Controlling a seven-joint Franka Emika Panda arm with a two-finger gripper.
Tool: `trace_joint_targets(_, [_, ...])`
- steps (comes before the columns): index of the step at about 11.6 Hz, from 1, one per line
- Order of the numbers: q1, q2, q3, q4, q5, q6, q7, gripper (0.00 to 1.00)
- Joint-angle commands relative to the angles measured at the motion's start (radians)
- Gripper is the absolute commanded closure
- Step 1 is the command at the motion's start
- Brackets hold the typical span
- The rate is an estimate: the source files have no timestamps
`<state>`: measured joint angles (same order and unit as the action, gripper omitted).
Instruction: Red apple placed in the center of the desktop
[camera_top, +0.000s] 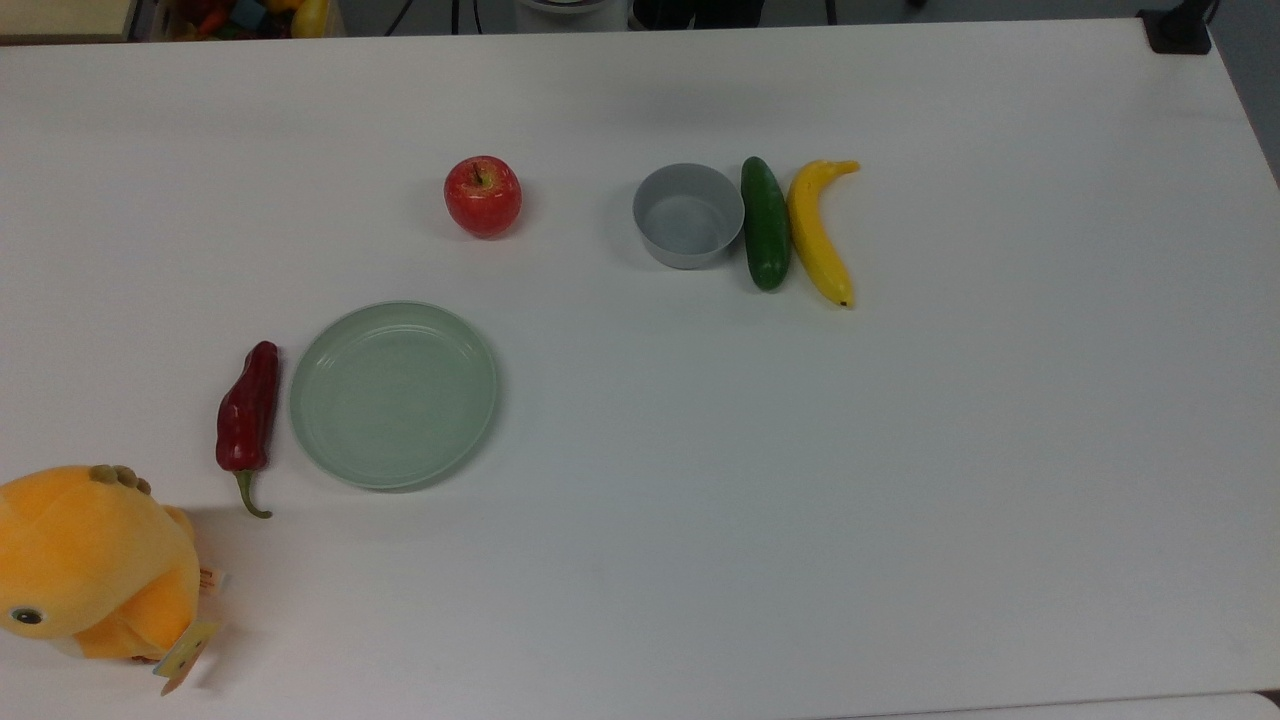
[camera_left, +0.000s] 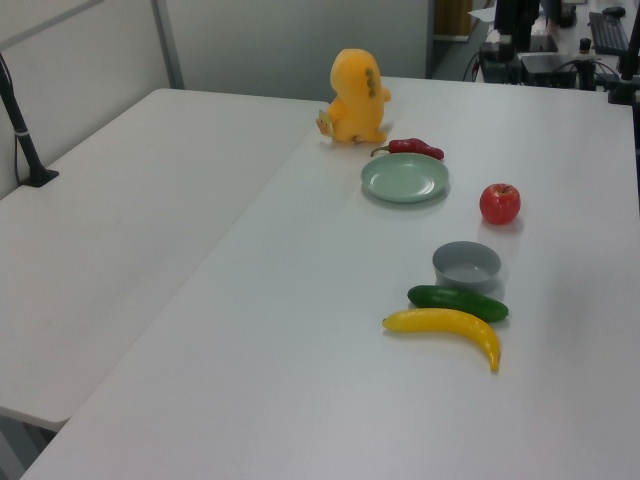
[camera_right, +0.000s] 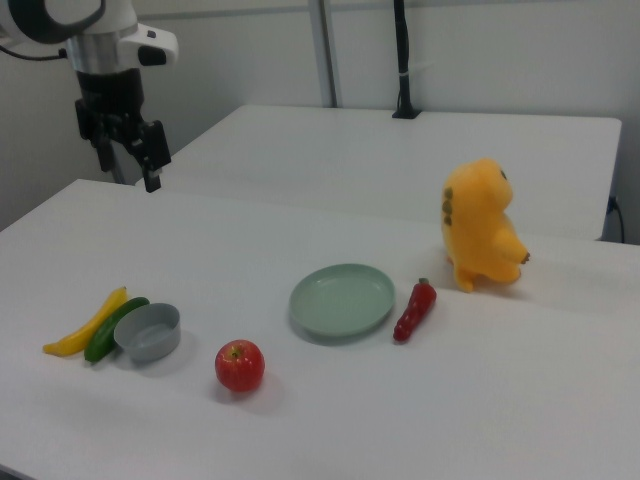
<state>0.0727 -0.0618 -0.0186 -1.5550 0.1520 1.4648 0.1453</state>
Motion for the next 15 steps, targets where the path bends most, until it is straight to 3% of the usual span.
trace_joint_targets(1, [0.032, -0.027, -0.001, -0.115, -0.086, 0.149, -0.018, 0.0])
trace_joint_targets(6, [0.012, 0.007, -0.024, -0.111, -0.1, 0.245, -0.248, 0.0])
trace_joint_targets(15, [0.01, 0.0, -0.032, -0.111, -0.095, 0.247, -0.239, 0.0])
